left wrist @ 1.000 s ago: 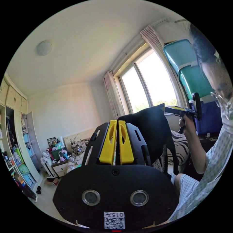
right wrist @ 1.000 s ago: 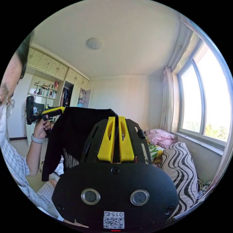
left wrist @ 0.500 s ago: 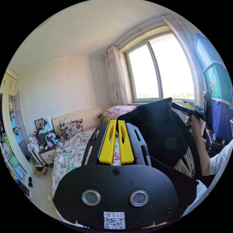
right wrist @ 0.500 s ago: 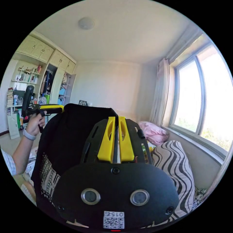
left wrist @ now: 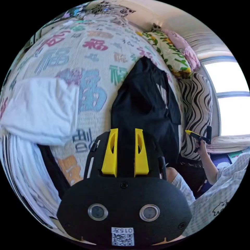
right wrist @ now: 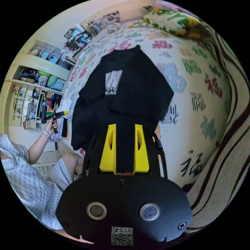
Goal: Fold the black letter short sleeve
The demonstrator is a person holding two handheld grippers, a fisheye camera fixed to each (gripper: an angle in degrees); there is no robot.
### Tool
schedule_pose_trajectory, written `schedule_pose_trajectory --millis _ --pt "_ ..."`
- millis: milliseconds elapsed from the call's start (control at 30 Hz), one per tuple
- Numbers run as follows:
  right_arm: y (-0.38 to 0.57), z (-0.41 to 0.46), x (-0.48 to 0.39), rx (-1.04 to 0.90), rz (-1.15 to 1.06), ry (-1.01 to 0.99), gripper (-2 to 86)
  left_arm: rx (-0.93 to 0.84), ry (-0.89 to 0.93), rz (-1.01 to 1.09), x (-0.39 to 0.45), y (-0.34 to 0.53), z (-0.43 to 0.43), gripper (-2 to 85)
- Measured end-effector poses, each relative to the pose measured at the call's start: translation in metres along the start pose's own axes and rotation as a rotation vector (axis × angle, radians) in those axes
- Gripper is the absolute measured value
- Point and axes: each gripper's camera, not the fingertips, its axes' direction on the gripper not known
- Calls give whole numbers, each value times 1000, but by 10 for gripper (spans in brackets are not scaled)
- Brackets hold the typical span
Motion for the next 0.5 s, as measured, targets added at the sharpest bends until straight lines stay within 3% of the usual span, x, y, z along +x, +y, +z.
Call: schedule_pose_trajectory --millis 100,233,367,500 --pt "16 25 24 -103 192 -85 151 -128 24 -54 -11 6 24 121" --pt "-4 47 34 -161 281 -52 156 -174 -10 -89 -20 -23 48 122" --pt "-54 44 37 -233 274 -46 31 -247 -3 3 -19 -64 54 41" --pt "-91 18 35 -266 222 -42 4 -278 -78 30 -19 -88 31 3"
